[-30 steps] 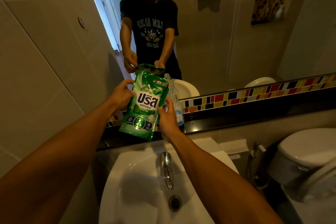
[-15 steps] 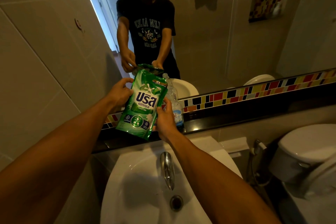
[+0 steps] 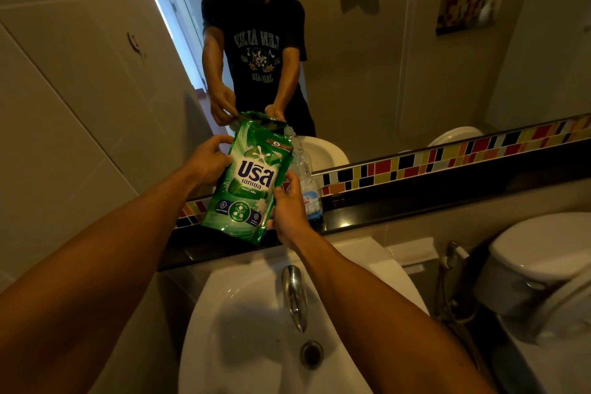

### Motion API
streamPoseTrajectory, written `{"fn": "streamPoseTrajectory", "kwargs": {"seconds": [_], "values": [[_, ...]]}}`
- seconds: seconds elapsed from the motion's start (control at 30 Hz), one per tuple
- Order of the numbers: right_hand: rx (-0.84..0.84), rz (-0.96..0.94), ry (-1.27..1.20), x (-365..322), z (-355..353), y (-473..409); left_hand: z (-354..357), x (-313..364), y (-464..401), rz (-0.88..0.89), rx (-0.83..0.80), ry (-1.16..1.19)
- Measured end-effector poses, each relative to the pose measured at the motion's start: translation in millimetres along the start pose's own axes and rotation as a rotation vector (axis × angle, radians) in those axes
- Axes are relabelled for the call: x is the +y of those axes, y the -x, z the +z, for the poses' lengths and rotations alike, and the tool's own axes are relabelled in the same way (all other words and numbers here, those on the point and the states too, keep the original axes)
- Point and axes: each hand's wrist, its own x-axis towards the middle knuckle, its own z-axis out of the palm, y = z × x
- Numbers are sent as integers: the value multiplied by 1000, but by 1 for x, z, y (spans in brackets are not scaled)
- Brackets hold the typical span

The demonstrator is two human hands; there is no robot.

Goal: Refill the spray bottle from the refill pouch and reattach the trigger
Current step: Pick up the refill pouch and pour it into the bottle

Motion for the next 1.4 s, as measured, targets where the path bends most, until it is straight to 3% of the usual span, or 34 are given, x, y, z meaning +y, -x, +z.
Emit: {"fn": "streamPoseTrajectory", "kwargs": {"seconds": [1.4], "values": [[-20, 40, -59, 0, 11, 5, -9, 12, 8, 47, 8, -38]]}}
